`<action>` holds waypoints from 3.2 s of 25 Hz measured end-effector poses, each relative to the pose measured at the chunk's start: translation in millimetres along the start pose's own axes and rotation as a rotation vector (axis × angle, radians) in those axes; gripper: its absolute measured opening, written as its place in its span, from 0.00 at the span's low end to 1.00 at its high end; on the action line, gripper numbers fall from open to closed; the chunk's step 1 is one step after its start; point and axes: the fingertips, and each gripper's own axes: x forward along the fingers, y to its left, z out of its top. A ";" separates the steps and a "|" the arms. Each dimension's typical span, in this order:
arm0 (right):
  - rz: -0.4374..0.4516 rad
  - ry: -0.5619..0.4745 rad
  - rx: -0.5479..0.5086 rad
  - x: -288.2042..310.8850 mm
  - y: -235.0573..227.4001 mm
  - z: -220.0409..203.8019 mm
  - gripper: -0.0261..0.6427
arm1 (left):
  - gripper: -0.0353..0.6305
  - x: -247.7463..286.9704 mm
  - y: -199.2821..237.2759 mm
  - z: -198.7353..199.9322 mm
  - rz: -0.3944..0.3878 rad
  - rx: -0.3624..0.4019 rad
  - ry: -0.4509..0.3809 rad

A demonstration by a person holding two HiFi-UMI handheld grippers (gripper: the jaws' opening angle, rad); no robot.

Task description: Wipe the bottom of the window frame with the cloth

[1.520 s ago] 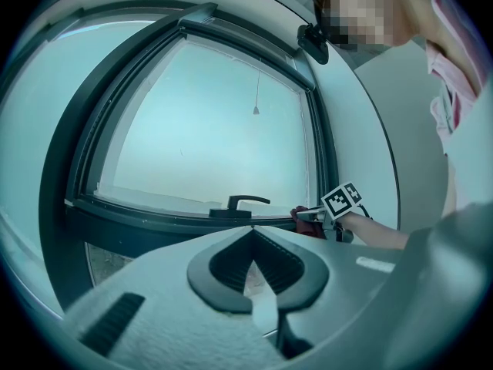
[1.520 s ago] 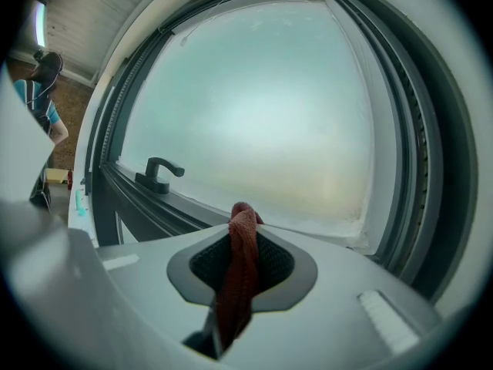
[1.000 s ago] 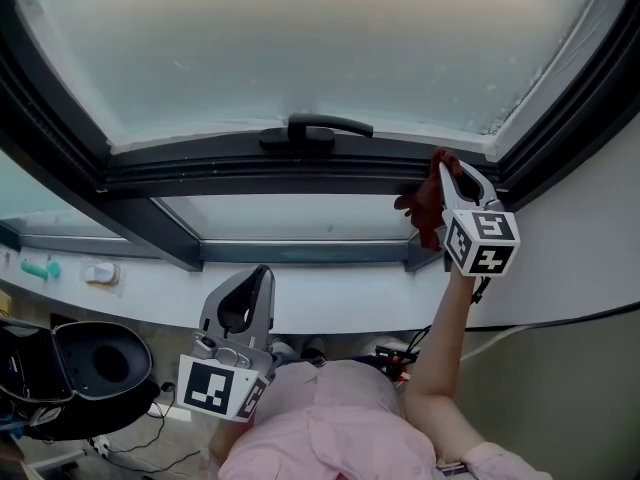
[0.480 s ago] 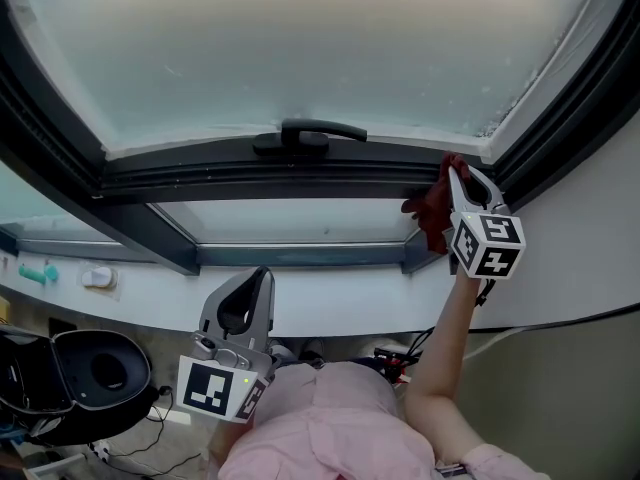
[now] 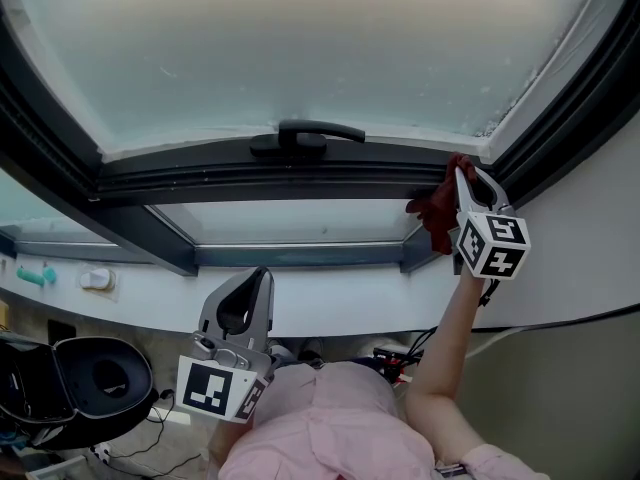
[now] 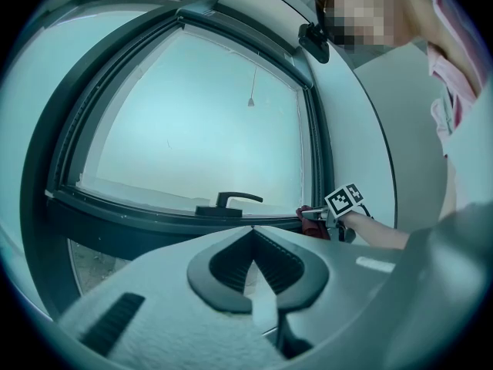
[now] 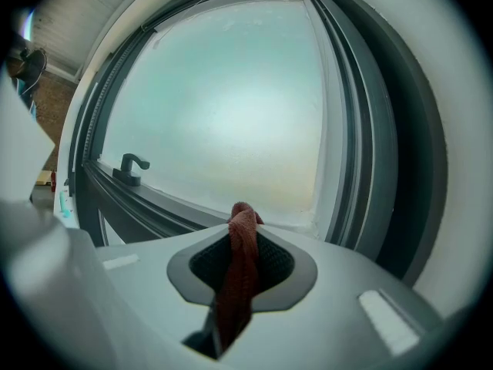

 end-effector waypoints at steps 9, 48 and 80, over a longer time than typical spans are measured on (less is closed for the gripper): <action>-0.042 0.014 -0.003 -1.8 -11.6 -2.7 0.11 | 0.05 -2.3 4.8 1.3 0.001 -0.003 -0.003; -0.257 0.111 -0.153 -9.0 -54.8 -10.5 0.11 | 0.05 -37.4 45.8 1.2 0.007 -0.027 0.026; 0.147 -0.112 -0.128 1.7 247.1 55.1 0.11 | 0.05 -63.1 128.7 3.6 -0.020 -0.029 0.046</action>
